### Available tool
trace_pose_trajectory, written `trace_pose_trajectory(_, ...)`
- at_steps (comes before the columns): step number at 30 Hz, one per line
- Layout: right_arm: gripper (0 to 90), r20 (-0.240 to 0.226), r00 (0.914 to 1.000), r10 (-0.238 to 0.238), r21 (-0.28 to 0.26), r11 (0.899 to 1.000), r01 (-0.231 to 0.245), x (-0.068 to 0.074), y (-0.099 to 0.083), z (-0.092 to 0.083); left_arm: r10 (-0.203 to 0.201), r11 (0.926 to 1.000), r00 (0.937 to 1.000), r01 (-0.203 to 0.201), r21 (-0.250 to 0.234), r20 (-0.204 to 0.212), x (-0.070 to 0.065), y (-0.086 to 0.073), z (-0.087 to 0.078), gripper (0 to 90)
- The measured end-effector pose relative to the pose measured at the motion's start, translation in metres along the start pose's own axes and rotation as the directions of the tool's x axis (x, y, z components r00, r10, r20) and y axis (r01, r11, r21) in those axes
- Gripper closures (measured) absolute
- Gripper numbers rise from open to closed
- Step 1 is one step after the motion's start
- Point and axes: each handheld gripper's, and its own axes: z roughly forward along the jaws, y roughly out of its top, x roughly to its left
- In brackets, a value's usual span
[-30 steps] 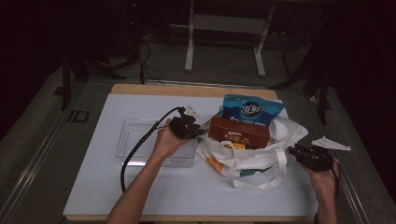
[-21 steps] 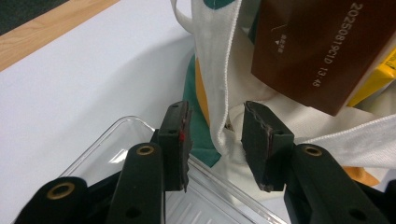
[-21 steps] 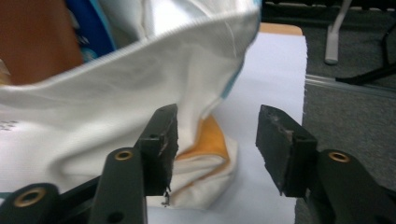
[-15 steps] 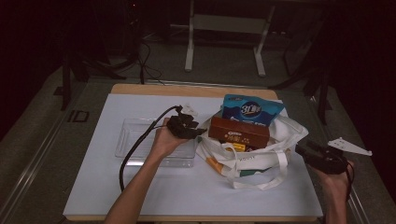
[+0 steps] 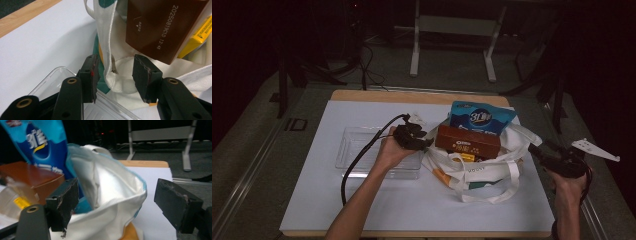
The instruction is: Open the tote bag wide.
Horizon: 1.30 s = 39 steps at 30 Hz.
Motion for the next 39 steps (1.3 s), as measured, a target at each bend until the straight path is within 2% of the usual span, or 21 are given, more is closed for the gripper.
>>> trace_pose_trajectory(4,27.8,0.085,0.9958,-0.035,0.092,0.995,0.027,0.001,-0.001,0.017,0.007,0.9999,1.0000,-0.007,0.012,-0.007,-0.001,0.000,0.002,56.1)
trace_pose_trajectory(8,33.4,0.097,0.9940,-0.051,0.157,0.987,0.035,0.002,-0.013,0.031,0.021,0.9992,0.9996,-0.021,0.035,-0.017,-0.003,-0.002,0.006,56.0)
trace_pose_trajectory(13,34.8,0.103,0.9929,-0.060,0.215,0.976,0.037,0.003,-0.032,0.047,0.032,0.9983,0.9991,-0.030,0.050,-0.027,-0.004,-0.002,0.008,55.8)
trace_pose_trajectory(16,37.4,0.097,0.9946,-0.036,0.225,0.974,0.013,0.002,-0.041,0.053,0.030,0.9979,0.9990,-0.028,0.058,-0.034,-0.003,-0.003,0.010,55.6)
trace_pose_trajectory(30,39.6,0.080,0.9962,-0.036,0.302,0.953,0.010,-0.003,-0.062,0.056,0.037,0.9979,0.9984,-0.035,0.053,-0.042,-0.007,-0.005,0.016,55.9)
trace_pose_trajectory(35,40.5,0.088,0.9931,-0.078,0.305,0.951,0.047,0.001,-0.056,0.051,0.040,0.9989,0.9983,-0.039,0.025,-0.043,-0.008,-0.006,0.011,53.5)
trace_pose_trajectory(39,38.9,0.081,0.9911,-0.106,0.272,0.959,0.080,0.006,-0.043,0.043,0.051,0.9987,0.9978,-0.051,0.008,-0.042,-0.009,-0.005,0.004,52.4)
